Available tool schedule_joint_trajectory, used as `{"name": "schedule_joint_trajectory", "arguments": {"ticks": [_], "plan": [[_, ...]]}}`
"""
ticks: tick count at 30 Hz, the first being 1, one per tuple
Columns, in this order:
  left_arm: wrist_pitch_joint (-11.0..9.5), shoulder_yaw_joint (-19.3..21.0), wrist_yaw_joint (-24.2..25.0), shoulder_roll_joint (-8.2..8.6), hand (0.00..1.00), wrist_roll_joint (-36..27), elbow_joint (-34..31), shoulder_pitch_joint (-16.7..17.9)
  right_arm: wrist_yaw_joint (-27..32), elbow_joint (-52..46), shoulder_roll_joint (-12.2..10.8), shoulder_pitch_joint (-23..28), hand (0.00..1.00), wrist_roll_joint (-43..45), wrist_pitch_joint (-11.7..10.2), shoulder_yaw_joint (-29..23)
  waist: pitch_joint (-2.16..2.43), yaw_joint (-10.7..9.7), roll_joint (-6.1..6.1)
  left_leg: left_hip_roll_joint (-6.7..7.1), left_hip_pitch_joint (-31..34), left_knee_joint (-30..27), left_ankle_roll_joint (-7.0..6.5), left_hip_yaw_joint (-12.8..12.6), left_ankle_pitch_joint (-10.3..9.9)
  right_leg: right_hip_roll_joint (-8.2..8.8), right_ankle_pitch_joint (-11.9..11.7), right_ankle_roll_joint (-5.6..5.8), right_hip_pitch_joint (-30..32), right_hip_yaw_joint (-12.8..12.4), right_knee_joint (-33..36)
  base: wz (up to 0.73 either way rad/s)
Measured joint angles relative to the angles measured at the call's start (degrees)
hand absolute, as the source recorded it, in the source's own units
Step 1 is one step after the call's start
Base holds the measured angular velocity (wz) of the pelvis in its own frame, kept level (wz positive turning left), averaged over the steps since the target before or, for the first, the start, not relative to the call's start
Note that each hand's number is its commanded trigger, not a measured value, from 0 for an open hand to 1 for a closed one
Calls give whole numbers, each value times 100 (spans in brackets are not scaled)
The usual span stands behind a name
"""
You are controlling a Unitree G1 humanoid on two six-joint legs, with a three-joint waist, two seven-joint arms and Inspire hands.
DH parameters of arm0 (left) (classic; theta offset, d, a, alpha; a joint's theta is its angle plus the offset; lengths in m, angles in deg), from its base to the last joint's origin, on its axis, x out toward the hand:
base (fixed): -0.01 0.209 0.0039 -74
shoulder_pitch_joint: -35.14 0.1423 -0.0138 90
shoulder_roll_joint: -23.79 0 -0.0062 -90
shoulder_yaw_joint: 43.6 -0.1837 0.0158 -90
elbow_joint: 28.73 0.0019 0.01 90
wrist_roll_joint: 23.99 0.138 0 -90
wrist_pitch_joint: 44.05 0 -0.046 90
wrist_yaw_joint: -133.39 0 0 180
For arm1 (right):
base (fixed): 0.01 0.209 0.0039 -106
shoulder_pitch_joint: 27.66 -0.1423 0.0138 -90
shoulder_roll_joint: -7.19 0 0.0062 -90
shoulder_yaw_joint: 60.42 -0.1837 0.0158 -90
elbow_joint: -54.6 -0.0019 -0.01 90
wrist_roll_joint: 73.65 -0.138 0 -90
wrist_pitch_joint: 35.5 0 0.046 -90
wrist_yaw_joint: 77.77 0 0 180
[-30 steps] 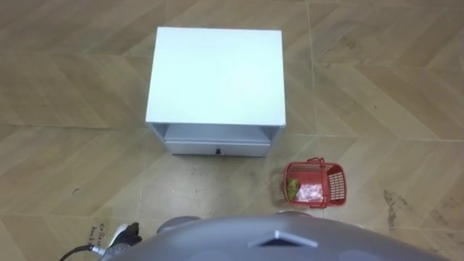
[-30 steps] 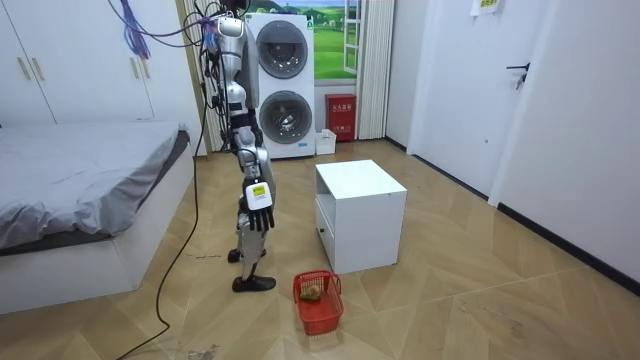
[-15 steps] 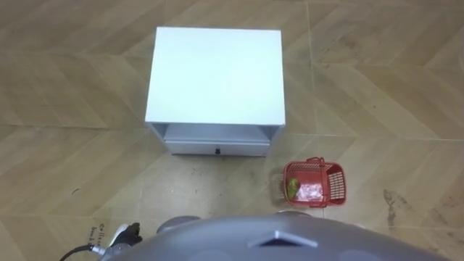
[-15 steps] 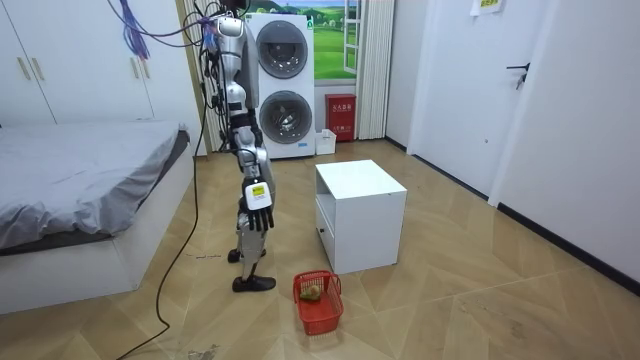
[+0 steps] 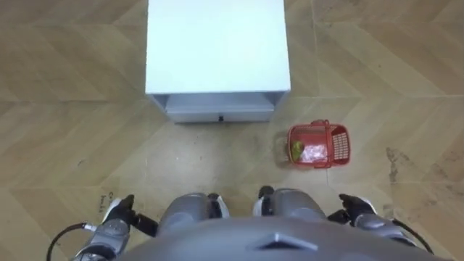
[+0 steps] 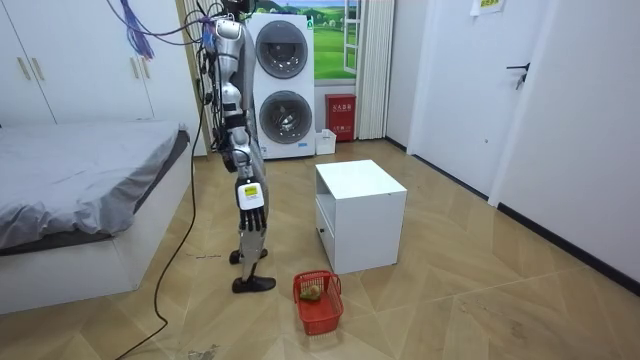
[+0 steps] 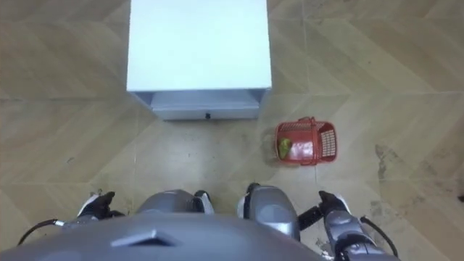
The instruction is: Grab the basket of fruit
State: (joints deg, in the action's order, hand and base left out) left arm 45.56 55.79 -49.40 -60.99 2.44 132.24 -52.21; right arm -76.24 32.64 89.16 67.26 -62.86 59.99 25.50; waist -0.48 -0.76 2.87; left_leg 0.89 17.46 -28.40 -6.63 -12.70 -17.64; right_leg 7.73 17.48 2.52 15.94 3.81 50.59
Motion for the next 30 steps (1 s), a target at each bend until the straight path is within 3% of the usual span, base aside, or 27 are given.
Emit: {"name": "schedule_joint_trajectory", "arguments": {"ticks": [1,2,3,4,6,9,10,11,13,14,15,18,21,24,30], "plan": [[45,-78,-11,-122,0,-16,-51,-48,86,-70,34,-97,0,-231,18,3,33,172,151,42,207,-202,-47,-144,-65,53,-55,55,-32,-206,970,46],[126,-152,-27,-200,0,-153,-89,-94,168,-105,116,-358,0,-585,-59,9,43,298,212,12,552,-513,-108,-234,-118,63,-179,106,-55,-349,1566,33],[172,-166,-57,-240,0,-225,-74,-199,232,-102,209,-709,0,-935,-140,7,17,344,243,-42,995,-915,-156,-258,-198,118,-264,93,-183,-383,1848,18],[176,-162,-80,-255,0,-234,-38,-256,263,-115,238,-885,0,-1083,-190,6,0,370,236,-64,1222,-1148,-179,-261,-242,167,-283,100,-240,-389,1922,15],[177,-180,-211,-335,0,-544,17,-461,262,-141,276,-1520,0,-1495,-405,73,-13,440,217,-224,2245,-2304,-239,-266,-562,381,-289,157,-546,-386,1947,9],[168,-294,-449,-444,0,-1046,255,-851,243,-137,292,-1762,0,-1835,-679,216,-17,426,310,-229,3318,-3816,-323,-231,-1003,661,-163,291,-784,-442,2062,30],[164,-347,-576,-445,0,-1262,330,-1011,224,-128,301,-1845,0,-1929,-741,290,-89,415,346,-204,3811,-4657,-345,-204,-1215,773,168,316,-731,-662,2396,17],[152,-438,-683,-403,0,-1426,376,-1169,198,-145,299,-1834,0,-1934,-756,291,-137,380,337,-183,4242,-5402,-338,-124,-1381,823,831,321,-610,-735,3197,7],[106,-659,-714,-390,0,-1746,464,-1191,193,-217,285,-1650,0,-1974,-710,288,-160,390,358,-122,4725,-6253,-275,-12,-1548,837,1256,176,-352,-888,4357,-4],[67,-769,-766,-389,0,-1861,508,-1138,214,-342,286,-1490,0,-1961,-665,268,-197,364,373,-77,4959,-6657,-213,82,-1627,822,1345,110,-207,-984,4958,-11],[22,-888,-848,-385,0,-1983,596,-1049,243,-476,287,-1422,0,-1964,-647,234,-214,268,403,1,5202,-6979,-133,168,-1673,833,1405,112,-78,-1028,5440,-8],[-18,-1034,-946,-382,0,-2129,735,-937,485,-1138,293,-1325,0,-2193,-631,98,-202,34,504,22,5711,-7513,-103,219,-1700,834,1527,151,169,-1118,6240,7],[-136,-1035,-1027,-384,0,-2241,818,-832,664,-1660,292,-1326,0,-2235,-674,41,-194,-114,602,84,5818,-7708,-134,168,-1696,915,1567,151,119,-1153,6530,18],[-264,-1061,-1195,-420,0,-2241,840,-771,833,-2073,277,-1297,0,-2197,-712,59,-151,-206,787,187,5800,-7785,-98,164,-1691,909,1620,163,-56,-1130,6643,17],[-488,-1256,-1206,-426,0,-2242,865,-621,1016,-2508,280,-1286,0,-2217,-744,60,-125,-354,862,305,5797,-7856,-2,178,-1713,936,1807,156,-205,-1175,6721,2]]}}
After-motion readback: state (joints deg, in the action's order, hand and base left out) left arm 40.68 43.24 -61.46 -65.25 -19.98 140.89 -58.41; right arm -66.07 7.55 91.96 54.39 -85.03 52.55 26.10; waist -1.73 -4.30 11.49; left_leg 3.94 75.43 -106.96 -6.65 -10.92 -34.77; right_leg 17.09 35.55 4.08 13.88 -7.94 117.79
